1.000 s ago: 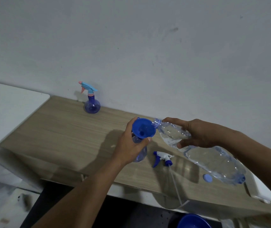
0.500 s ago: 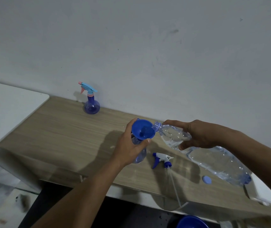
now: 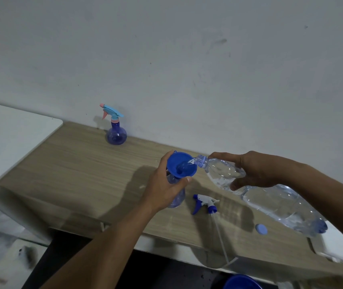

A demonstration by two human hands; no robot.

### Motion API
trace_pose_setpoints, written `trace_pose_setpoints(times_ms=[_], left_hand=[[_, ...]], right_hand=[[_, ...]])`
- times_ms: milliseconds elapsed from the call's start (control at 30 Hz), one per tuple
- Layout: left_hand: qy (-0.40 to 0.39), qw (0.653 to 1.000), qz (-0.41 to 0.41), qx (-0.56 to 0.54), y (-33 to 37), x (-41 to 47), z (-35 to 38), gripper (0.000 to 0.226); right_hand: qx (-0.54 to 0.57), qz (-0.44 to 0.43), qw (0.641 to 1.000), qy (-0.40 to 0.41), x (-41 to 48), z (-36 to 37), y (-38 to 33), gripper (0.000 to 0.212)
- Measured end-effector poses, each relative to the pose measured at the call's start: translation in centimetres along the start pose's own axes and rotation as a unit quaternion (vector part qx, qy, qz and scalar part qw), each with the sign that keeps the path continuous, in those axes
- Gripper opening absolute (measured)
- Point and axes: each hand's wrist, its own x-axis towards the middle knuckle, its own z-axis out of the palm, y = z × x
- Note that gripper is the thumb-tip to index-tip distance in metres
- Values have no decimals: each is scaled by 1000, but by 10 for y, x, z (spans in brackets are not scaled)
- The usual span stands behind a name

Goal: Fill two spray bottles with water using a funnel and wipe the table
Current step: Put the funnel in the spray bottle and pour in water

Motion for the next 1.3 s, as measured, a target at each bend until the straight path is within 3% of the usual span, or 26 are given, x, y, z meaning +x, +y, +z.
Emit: trace_pose_setpoints(times_ms=[567, 800, 1100, 1300], left_hand=[[1, 1000, -11, 1, 1, -1, 1, 78], [9, 1000, -9, -1, 3, -2, 3, 76], [13, 1000, -13, -6, 2, -3, 3, 73], [22, 1000, -11, -3, 0, -2, 6, 75]], right_hand=[[13, -19, 1000, 5, 3, 4, 14, 96], [-5, -51, 998, 48, 7, 14, 19, 97], [66, -81, 983, 148, 16, 33, 29, 98], [173, -75, 929, 317, 30, 38, 35, 92]])
